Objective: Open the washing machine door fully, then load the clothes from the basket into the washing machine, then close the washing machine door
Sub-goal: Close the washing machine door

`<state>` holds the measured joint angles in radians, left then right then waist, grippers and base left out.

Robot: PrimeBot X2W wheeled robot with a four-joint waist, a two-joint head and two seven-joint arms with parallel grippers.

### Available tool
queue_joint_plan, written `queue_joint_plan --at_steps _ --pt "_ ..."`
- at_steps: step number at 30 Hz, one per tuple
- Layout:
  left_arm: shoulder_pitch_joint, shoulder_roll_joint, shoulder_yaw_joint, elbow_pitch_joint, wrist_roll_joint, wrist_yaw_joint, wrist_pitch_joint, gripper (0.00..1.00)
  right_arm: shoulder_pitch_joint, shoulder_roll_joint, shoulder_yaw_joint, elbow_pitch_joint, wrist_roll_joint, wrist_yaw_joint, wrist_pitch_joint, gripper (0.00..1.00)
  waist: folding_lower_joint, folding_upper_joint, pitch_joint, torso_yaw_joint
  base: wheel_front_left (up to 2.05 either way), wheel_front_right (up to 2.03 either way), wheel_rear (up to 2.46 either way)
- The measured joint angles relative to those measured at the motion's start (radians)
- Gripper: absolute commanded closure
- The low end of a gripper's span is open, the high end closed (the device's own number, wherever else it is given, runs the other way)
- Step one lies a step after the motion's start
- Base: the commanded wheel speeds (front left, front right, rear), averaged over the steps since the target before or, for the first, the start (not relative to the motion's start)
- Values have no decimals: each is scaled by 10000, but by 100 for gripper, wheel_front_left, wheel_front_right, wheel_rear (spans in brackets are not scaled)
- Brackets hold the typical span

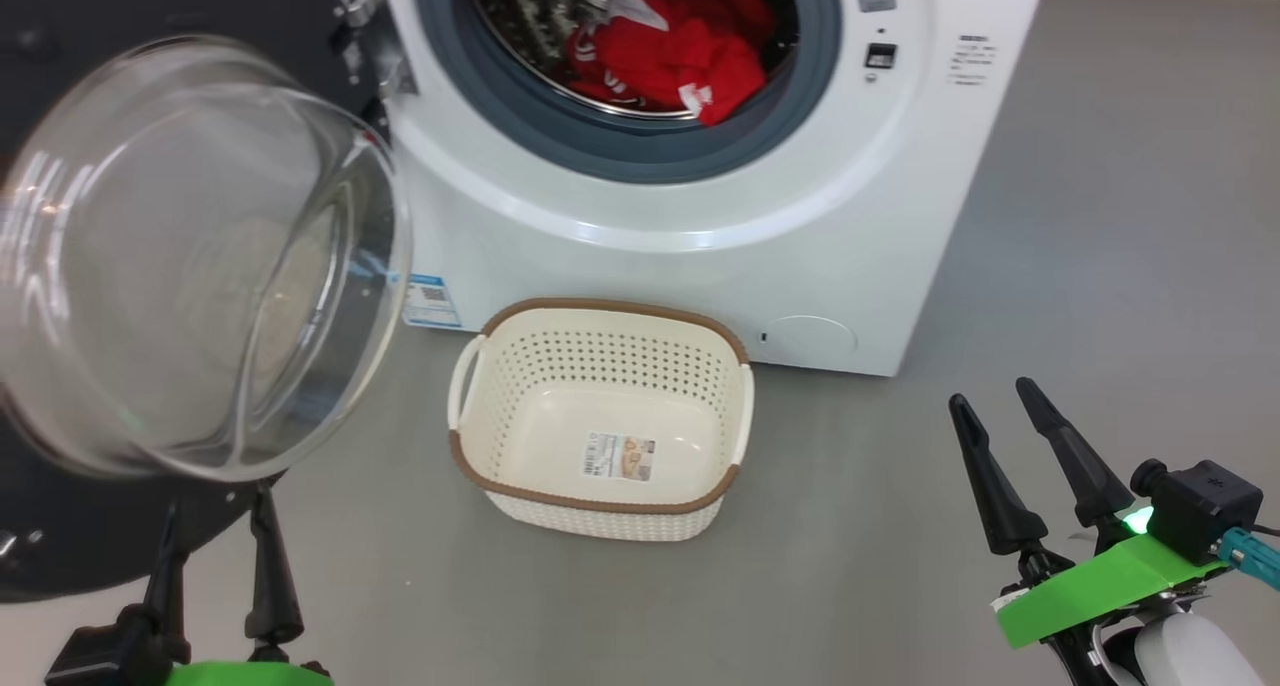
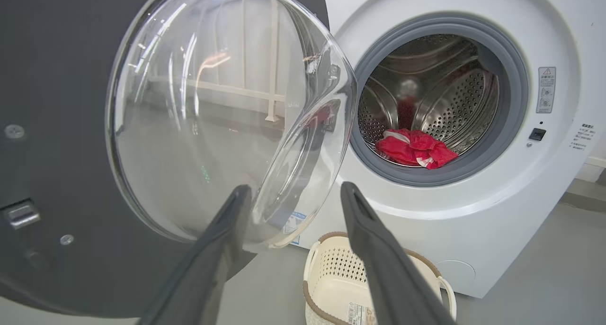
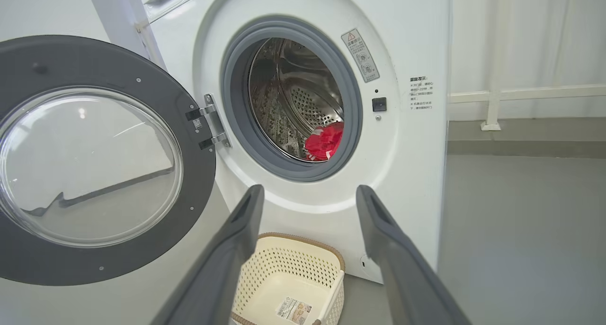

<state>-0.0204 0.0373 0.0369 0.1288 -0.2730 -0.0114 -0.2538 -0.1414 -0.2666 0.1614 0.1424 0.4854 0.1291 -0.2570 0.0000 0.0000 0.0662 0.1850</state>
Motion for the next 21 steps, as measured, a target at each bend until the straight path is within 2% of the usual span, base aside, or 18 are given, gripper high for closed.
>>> queue_joint_plan --at_steps 7,21 --pt "174 -2 19 -4 0 171 0 0 10 -8 174 52 2 0 0 0 0 0 -123 659 0 0 0" --pt "365 -2 94 -56 222 205 0 0 239 12 288 107 15 0 0 0 0 0 -404 1970 0 0 0"
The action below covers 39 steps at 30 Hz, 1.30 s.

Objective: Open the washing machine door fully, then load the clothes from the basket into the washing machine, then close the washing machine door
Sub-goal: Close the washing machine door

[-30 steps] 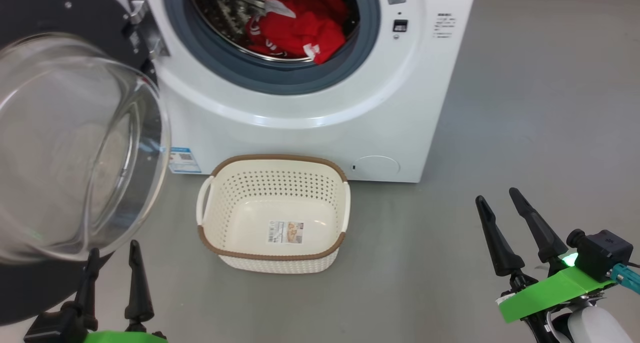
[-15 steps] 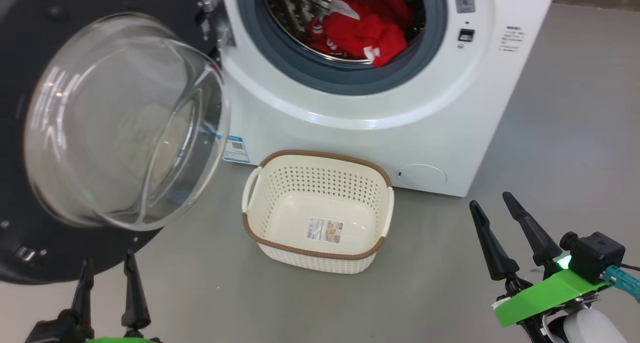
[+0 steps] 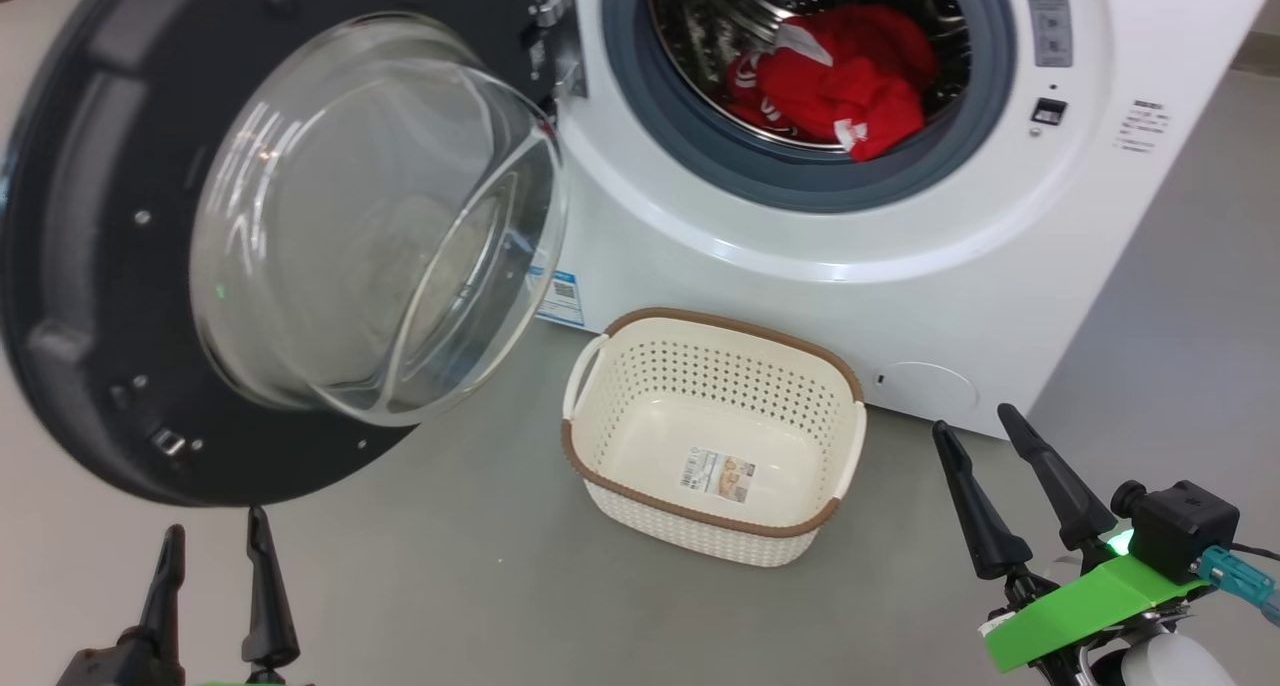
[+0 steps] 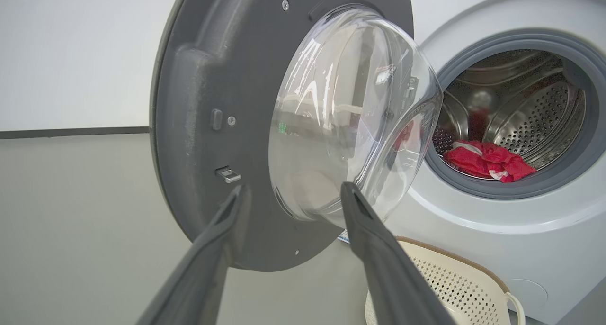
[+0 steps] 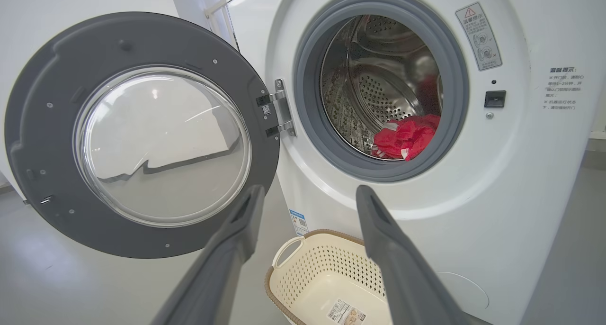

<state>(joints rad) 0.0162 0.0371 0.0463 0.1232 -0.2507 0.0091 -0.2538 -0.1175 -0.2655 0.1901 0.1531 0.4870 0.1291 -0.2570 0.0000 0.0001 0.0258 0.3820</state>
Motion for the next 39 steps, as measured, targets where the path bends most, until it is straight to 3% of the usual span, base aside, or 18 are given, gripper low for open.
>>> queue_joint_plan --at_steps 14,39 --pt "156 0 42 -6 123 -8 0 0 1 21 140 12 0 0 0 0 0 0 -4 847 0 0 0" --pt "155 0 104 -10 196 -35 0 0 3 71 142 19 88 0 0 0 0 0 -36 934 0 0 0"
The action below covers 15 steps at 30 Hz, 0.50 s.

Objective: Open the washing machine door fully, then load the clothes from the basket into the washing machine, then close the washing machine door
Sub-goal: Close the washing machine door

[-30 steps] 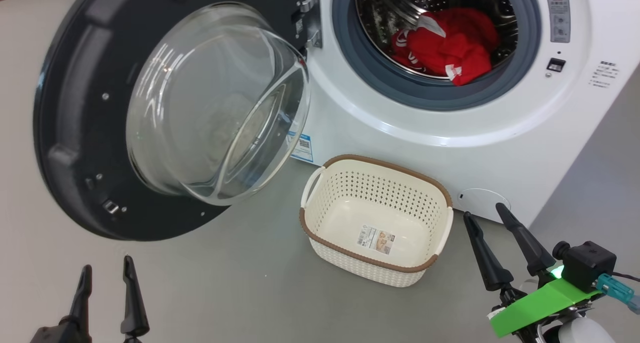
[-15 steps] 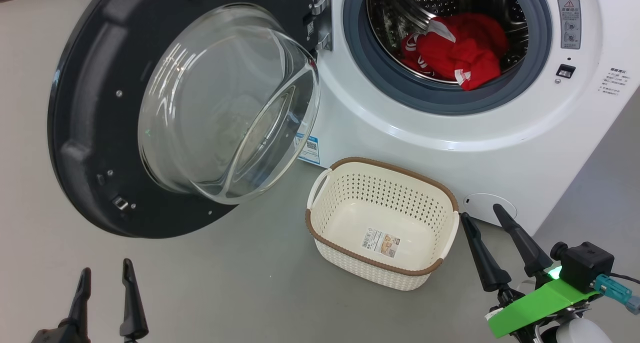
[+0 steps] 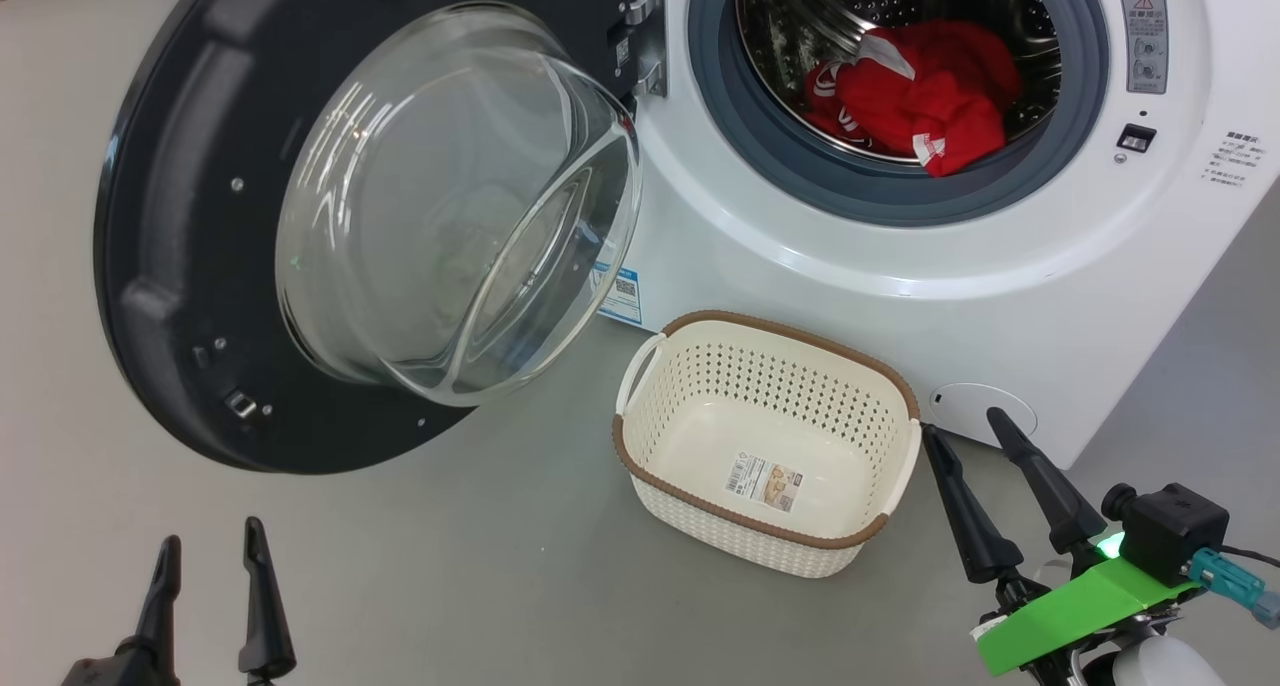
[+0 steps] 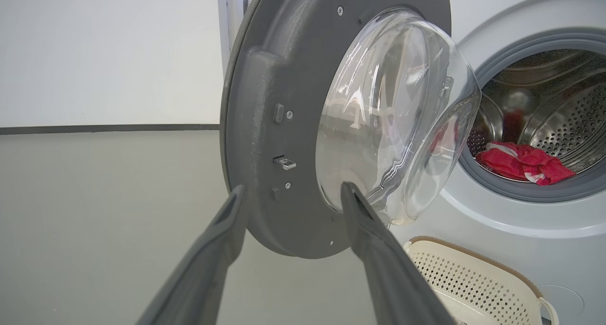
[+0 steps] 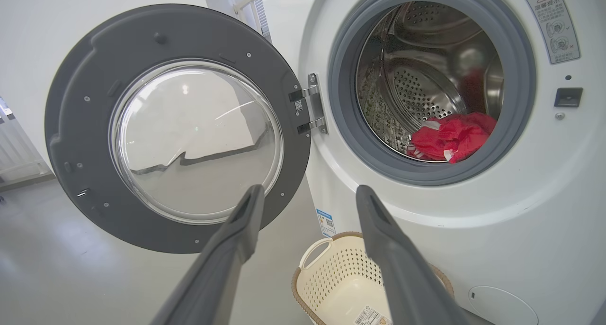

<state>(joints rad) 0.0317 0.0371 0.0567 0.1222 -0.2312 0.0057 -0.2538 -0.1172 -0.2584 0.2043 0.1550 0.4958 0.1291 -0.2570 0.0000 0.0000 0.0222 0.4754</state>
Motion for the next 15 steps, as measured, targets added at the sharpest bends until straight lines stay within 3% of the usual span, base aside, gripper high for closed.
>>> queue_joint_plan --at_steps 10,11,12,13,14,15 --pt "-2 0 54 2 102 -13 0 2 0 0 -33 2 0 0 0 0 1 0 53 -23 0 0 0" --pt "-3 0 61 2 102 -15 0 13 0 0 -52 2 0 0 0 0 0 0 62 -22 0 0 0" --pt "-4 0 69 2 102 -21 0 52 0 0 -73 2 0 0 0 0 0 0 69 -20 0 0 0" --pt "-5 2 75 2 102 -31 0 65 0 -2 -92 2 0 0 0 0 0 0 74 -15 0 0 0" --pt "-7 8 79 2 105 -50 0 86 0 -2 -111 2 0 0 0 0 0 1 78 -9 0 0 0" --pt "-8 21 84 -2 113 -100 0 100 0 -2 -125 2 0 0 0 0 0 0 83 -2 0 0 0"
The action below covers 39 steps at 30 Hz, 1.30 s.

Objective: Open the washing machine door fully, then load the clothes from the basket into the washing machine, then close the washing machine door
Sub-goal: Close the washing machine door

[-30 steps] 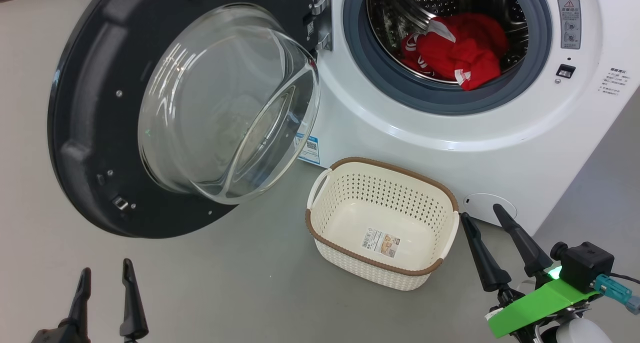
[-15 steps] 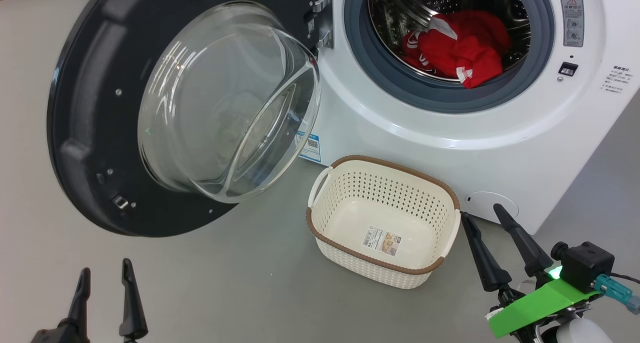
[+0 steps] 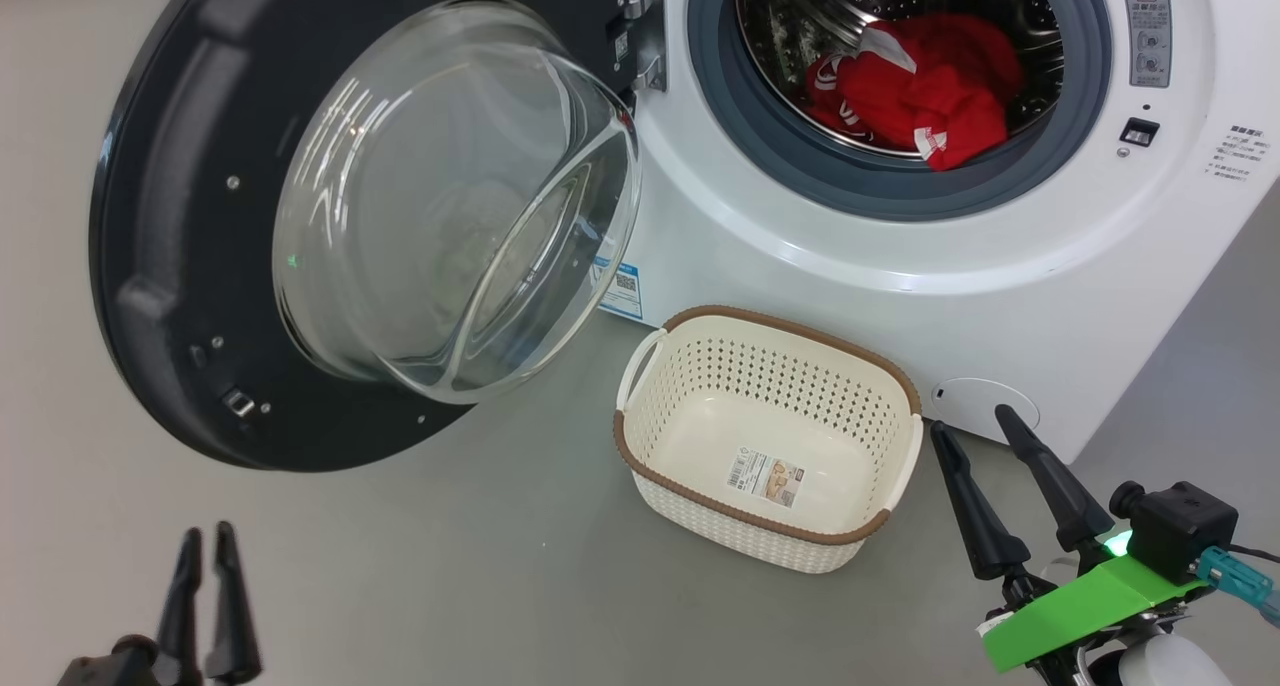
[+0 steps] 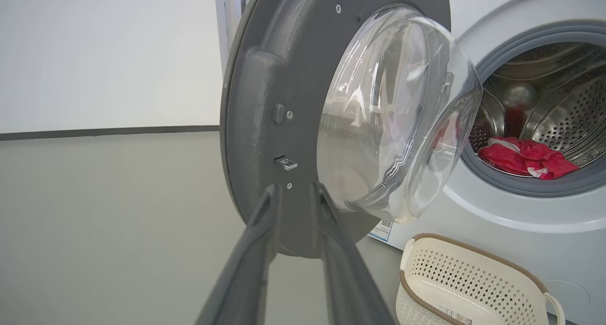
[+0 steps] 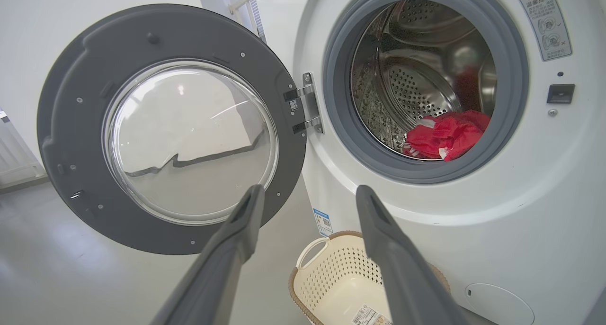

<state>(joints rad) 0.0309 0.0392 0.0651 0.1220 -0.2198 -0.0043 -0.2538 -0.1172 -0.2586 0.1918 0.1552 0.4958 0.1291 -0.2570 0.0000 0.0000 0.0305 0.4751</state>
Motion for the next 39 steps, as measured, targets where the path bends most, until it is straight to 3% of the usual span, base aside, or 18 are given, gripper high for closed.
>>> queue_joint_plan --at_steps 12,23,32,39 --pt "-1060 863 370 -792 -153 -366 395 100 1 -2 -50 0 0 0 0 0 0 0 26 110 0 0 0" --pt "-3298 1716 1223 -1419 -1850 -619 2502 100 2 4 -50 2 0 0 0 0 1 0 58 13 0 0 0" --pt "-5649 2025 2472 407 -4479 -456 4591 100 1 19 -23 4 2 0 0 0 0 0 63 -284 0 0 0" --pt "-7484 2341 3570 2970 -6121 454 6094 100 -2 8 35 15 2 0 0 0 0 0 77 -634 0 0 0"
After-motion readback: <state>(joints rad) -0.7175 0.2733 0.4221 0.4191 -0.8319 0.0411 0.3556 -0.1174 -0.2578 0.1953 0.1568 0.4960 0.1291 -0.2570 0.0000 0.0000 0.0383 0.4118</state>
